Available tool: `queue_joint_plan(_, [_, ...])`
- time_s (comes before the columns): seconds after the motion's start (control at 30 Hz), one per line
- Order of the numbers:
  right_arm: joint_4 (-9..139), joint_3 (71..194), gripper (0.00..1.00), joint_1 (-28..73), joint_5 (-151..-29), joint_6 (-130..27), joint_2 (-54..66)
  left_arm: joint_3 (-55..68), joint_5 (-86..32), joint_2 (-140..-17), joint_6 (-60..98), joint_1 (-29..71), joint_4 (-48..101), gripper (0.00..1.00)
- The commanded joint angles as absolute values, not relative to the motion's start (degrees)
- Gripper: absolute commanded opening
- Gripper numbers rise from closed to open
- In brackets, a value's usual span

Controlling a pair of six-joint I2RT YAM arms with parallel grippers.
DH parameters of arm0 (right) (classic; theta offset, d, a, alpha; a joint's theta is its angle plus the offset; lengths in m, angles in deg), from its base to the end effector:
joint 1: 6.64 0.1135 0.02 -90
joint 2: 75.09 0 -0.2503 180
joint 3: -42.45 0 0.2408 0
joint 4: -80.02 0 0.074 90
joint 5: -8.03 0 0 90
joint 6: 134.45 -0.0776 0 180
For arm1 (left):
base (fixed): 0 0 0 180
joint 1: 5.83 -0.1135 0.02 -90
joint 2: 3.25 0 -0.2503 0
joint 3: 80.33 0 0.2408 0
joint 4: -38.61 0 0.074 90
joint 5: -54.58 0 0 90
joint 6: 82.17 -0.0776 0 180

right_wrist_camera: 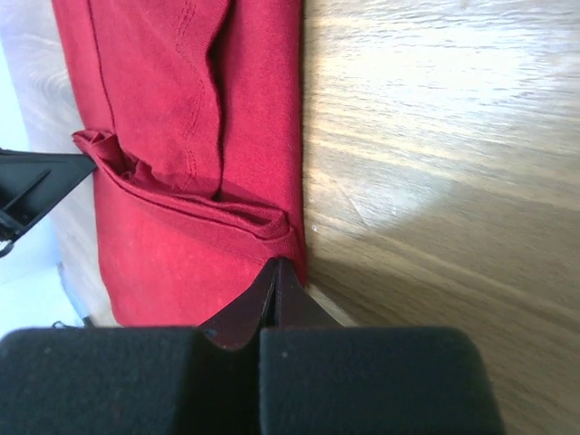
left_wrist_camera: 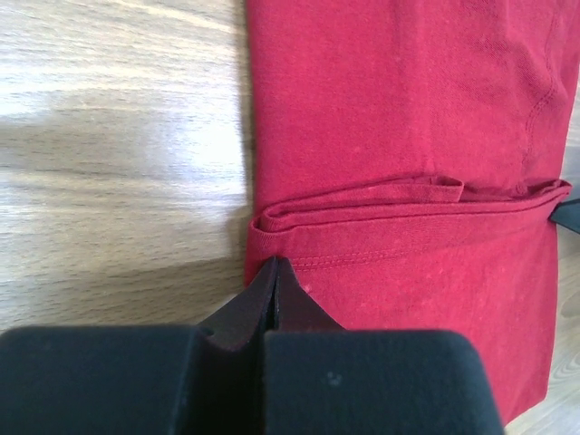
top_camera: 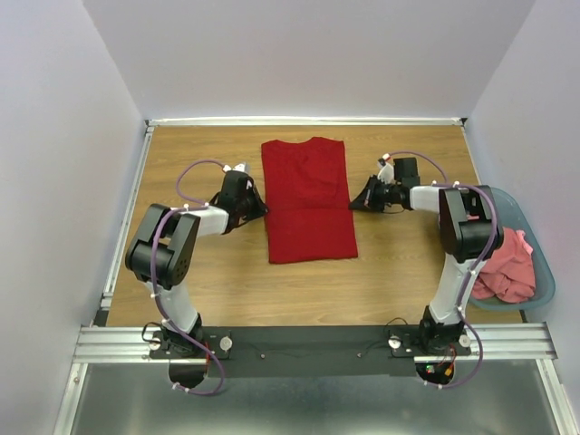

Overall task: Fold and stack the t-shirts
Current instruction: Fold the tshirt

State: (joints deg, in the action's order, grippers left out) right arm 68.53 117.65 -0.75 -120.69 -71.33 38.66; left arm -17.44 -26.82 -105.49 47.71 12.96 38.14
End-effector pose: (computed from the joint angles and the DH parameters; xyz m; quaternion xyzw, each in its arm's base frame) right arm 0.3885 0.0889 0.0894 0.0501 0.8925 0.3898 0.2214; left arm 0.3513 -0.1318 0.1089 -0.1340 0.8937 -0.2664 0.3354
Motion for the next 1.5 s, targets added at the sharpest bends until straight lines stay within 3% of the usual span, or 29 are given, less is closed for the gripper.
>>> queue_joint_plan(0.0, [63.9,117.2,0.01,-1.5,-112.0,-69.7,34.7,-15.9,-27.8,-103.1,46.6,11.9,33.5,0.05])
queue_joint_plan(0.1, [58.2,116.8,0.01,-1.3,-109.6,-69.2,28.1,-14.8,-31.2,-95.4,45.1,12.5,28.3,0.23])
queue_joint_plan(0.13, [56.3,116.6,0.03,-0.8,-107.5,-69.1,26.7,-14.1,-34.7,-93.4,44.7,13.7,24.3,0.43])
queue_joint_plan(0.2, [50.8,116.5,0.07,-0.1,-105.1,-68.3,23.7,-13.8,-39.3,-88.0,44.1,15.2,19.5,0.63])
queue_joint_plan(0.23, [48.8,116.4,0.09,1.0,-103.1,-67.8,21.4,-13.9,-42.9,-86.6,43.8,17.0,15.4,0.78])
queue_joint_plan(0.3, [43.9,115.2,0.25,2.6,-100.6,-67.0,19.0,-14.5,-44.9,-82.8,43.6,18.8,11.8,0.85])
queue_joint_plan(0.33, [42.5,114.7,0.39,5.1,-97.2,-67.0,16.6,-15.7,-47.4,-81.7,44.5,21.0,8.4,0.86])
queue_joint_plan(0.43, [37.4,112.5,0.60,11.9,-89.5,-68.4,13.9,-18.4,-50.0,-78.6,46.8,26.0,2.7,0.91])
queue_joint_plan(0.47, [35.2,112.0,0.69,13.4,-87.7,-69.2,12.8,-19.2,-49.7,-78.2,48.9,29.2,1.5,0.91])
queue_joint_plan(0.57, [33.4,109.1,0.73,18.6,-82.6,-73.4,10.8,-22.7,-49.3,-77.0,53.8,34.0,-0.8,0.91])
queue_joint_plan(0.73, [33.4,105.9,0.68,22.9,-79.6,-77.9,11.3,-24.4,-50.9,-79.4,56.6,37.9,-0.4,0.77])
queue_joint_plan(0.83, [33.3,106.2,0.58,23.9,-77.4,-78.5,12.2,-22.5,-51.8,-83.0,56.5,39.4,-0.1,0.73])
queue_joint_plan(1.47, [35.4,106.9,0.54,25.3,-75.6,-78.8,18.6,-20.9,-52.4,-88.1,56.6,40.1,2.0,0.72])
